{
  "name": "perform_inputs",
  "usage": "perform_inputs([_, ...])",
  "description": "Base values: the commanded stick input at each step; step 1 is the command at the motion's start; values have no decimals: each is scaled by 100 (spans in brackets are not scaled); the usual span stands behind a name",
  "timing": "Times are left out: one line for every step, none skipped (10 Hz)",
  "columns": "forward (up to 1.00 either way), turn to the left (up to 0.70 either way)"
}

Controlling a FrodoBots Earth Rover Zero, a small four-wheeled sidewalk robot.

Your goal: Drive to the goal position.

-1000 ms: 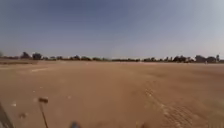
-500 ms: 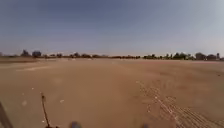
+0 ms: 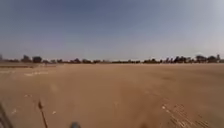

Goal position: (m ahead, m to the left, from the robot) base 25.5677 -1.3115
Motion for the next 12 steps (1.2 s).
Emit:
perform_inputs([50,0])
perform_inputs([50,0])
perform_inputs([50,0])
perform_inputs([50,0])
perform_inputs([50,0])
perform_inputs([50,0])
perform_inputs([50,0])
perform_inputs([50,1])
perform_inputs([50,4])
perform_inputs([50,0])
perform_inputs([50,0])
perform_inputs([50,0])
